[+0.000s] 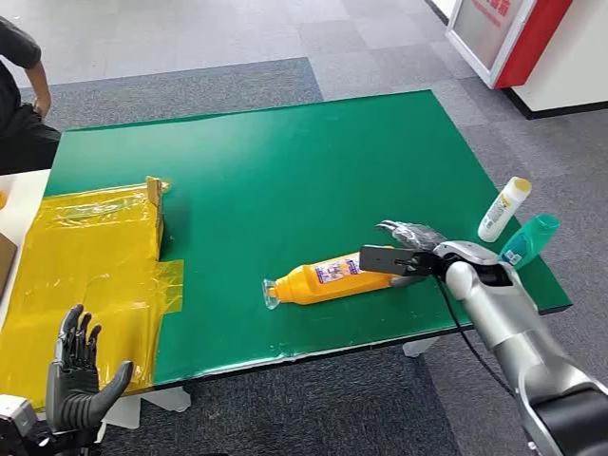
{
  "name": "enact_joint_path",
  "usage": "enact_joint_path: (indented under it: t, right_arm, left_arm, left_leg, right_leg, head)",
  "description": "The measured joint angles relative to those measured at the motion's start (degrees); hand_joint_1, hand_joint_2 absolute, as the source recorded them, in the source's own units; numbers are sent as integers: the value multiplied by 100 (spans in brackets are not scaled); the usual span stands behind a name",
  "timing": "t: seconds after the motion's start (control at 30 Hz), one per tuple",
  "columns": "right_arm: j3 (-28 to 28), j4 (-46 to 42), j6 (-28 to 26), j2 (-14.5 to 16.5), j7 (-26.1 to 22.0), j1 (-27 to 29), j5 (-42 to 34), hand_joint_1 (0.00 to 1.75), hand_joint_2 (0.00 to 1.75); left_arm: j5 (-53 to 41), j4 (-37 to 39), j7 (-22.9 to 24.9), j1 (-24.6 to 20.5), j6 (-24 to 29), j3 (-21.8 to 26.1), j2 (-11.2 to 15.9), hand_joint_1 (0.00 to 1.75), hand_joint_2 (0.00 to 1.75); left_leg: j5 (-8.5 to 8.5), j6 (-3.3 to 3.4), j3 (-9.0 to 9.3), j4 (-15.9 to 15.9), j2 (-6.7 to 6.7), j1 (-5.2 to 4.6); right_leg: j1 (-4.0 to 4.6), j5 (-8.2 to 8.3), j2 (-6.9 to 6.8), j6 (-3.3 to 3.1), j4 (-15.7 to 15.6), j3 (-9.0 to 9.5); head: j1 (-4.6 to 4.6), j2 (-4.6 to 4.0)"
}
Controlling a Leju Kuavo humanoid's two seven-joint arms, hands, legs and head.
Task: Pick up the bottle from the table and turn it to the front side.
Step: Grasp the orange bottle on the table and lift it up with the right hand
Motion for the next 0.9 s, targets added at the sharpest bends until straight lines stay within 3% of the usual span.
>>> enact_joint_path:
  t: [0.23, 0.27, 0.37, 0.6, 0.9]
  right_arm:
    - [742, 860, 427, -155, -92, -715, -253, 4, 175]
    - [858, 961, 456, -156, -91, -788, -317, 26, 175]
    - [1194, 1211, 601, -169, -131, -956, -565, 66, 175]
    - [1701, 1381, 690, -300, -206, -1079, -1012, 2, 175]
    - [2168, 1337, 691, -348, -8, -1081, -1551, 0, 175]
  left_arm:
    - [126, 180, 0, -65, 65, -179, 135, 0, 175]
    - [145, 206, -1, -74, 83, -211, 153, 0, 175]
    - [186, 275, -2, -98, 107, -305, 205, 0, 175]
    - [250, 371, -2, -118, 161, -427, 302, 0, 175]
    - [243, 473, -2, -139, 211, -532, 344, 0, 175]
  left_leg:
    - [0, 0, 0, 0, 0, 0]
    - [0, 0, 0, 0, 0, 0]
    - [0, 0, 0, 0, 0, 0]
    - [-1, 0, 0, 0, 0, 0]
    - [0, 0, 1, 0, 0, 1]
  right_leg:
    - [1, 0, 0, 0, 1, -1]
    - [1, 0, 0, 0, 1, -1]
    - [1, -1, 0, 1, 1, -2]
    - [0, -1, 0, 1, 0, -1]
    - [1, -1, 1, 0, 1, -2]
  head:
    - [1, 0]
    - [1, 0]
    - [0, 0]
    - [1, 0]
    - [0, 0]
